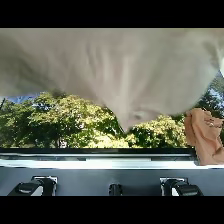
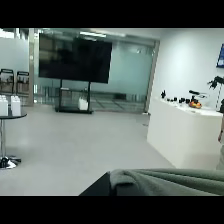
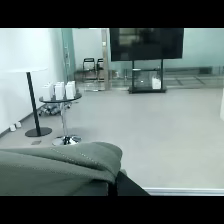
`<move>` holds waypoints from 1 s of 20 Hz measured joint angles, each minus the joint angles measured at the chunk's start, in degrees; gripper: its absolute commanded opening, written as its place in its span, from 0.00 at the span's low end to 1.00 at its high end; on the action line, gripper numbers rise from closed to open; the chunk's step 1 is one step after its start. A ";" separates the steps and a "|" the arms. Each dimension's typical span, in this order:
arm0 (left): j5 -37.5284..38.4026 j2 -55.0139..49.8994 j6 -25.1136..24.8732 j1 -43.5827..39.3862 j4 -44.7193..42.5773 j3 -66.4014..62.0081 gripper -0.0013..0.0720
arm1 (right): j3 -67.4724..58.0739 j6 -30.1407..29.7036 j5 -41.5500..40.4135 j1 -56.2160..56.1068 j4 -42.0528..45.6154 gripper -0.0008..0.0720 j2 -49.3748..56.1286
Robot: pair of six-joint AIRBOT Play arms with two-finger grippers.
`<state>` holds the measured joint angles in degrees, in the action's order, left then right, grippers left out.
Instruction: Fold the shirts.
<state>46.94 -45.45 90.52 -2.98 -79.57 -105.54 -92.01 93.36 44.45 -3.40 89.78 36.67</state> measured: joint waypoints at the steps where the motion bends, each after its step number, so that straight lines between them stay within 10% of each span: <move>1: 0.22 0.17 0.09 0.02 0.02 -0.07 0.06 | -0.07 0.24 1.60 0.00 0.07 0.06 -0.17; 9: 12.48 -8.31 0.13 0.09 -0.11 15.28 0.06 | 5.11 0.72 29.38 0.02 0.81 0.07 13.42; 20: 1.64 -36.17 -0.39 0.04 9.68 35.76 0.10 | 12.11 6.54 -1.49 0.07 -24.72 0.08 51.95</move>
<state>48.58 -81.62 90.13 -2.94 -69.89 -69.78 -79.90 99.90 42.96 -3.33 65.06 88.62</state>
